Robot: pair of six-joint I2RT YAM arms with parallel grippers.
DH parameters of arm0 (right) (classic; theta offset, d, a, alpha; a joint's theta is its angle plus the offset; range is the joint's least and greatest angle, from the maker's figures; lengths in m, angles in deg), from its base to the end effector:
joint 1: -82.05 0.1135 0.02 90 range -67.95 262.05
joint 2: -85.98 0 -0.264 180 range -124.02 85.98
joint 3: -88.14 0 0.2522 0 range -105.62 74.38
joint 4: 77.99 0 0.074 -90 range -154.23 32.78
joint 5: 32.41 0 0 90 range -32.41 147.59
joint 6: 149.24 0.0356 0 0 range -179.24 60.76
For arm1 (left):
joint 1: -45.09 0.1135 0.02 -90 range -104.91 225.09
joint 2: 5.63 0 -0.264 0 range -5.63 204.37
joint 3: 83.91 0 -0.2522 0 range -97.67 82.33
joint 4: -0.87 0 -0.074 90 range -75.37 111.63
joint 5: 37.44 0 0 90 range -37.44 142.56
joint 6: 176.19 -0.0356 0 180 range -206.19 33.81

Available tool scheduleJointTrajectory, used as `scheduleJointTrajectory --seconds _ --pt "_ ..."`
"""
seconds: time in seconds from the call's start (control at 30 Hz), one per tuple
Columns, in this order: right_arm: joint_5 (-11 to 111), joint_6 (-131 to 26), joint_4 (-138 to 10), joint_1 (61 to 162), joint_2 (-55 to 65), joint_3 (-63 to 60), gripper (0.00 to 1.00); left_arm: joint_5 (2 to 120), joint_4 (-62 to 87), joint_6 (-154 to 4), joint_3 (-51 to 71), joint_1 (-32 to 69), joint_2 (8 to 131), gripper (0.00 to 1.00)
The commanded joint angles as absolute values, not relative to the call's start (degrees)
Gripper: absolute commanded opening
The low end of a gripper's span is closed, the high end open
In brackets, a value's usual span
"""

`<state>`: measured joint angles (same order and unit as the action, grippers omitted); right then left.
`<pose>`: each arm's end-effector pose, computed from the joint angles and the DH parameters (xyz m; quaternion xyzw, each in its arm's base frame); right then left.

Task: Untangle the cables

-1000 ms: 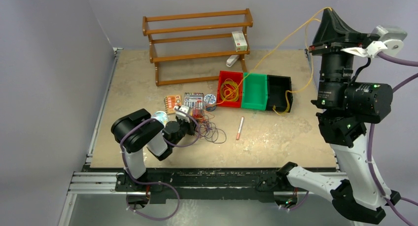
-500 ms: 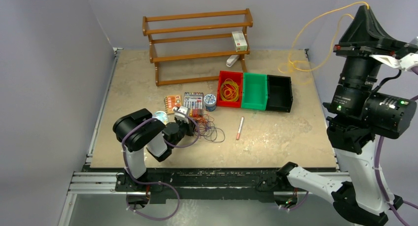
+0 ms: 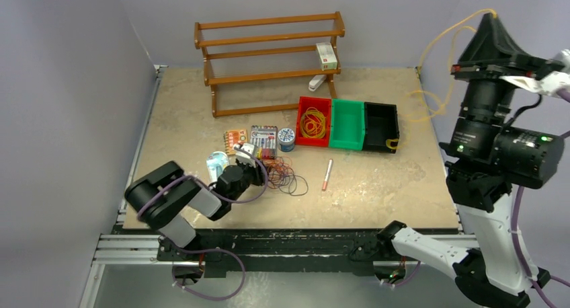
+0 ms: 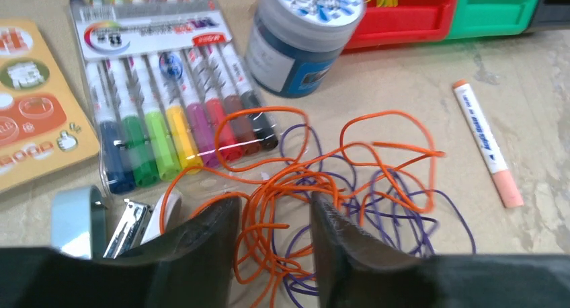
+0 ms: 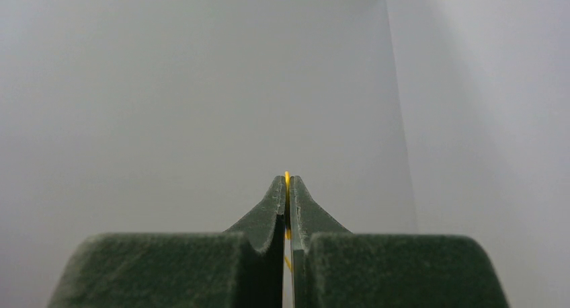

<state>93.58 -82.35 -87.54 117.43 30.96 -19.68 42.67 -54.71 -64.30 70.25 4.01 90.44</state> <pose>0.0682 0.0228 0.6218 0.1507 0.3449 0.0253 0.9261 0.1840 -0.1523 0.1111 0.0795 0.7863 -0.2598 0.5549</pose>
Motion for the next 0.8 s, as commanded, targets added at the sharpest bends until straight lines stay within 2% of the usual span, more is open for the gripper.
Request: scheduleJointTrajectory --seconds 0.0,0.07,0.1,0.43,0.57,0.77 --pt "91.9 -76.7 -81.9 117.7 31.3 -16.0 0.00 40.1 -37.6 -63.7 67.7 2.0 77.4 0.50" --pt "91.0 -74.6 -80.7 117.7 31.5 -13.6 0.00 39.6 -29.3 -63.0 66.8 1.7 72.1 0.60" --pt "90.3 -73.7 -80.2 117.7 31.5 -12.6 0.00 39.4 -25.8 -62.8 66.4 1.7 69.7 0.62" --pt "84.1 -69.2 -75.3 117.7 28.1 -9.3 0.00 32.8 6.0 -59.4 57.2 1.7 51.9 0.67" --pt "82.7 -67.5 -73.0 117.7 26.5 -8.7 0.00 31.4 11.4 -58.0 51.5 1.7 50.9 0.70" --pt "81.7 -64.9 -72.1 117.7 23.5 -8.3 0.00 29.2 14.9 -55.5 43.0 2.1 56.8 0.75"
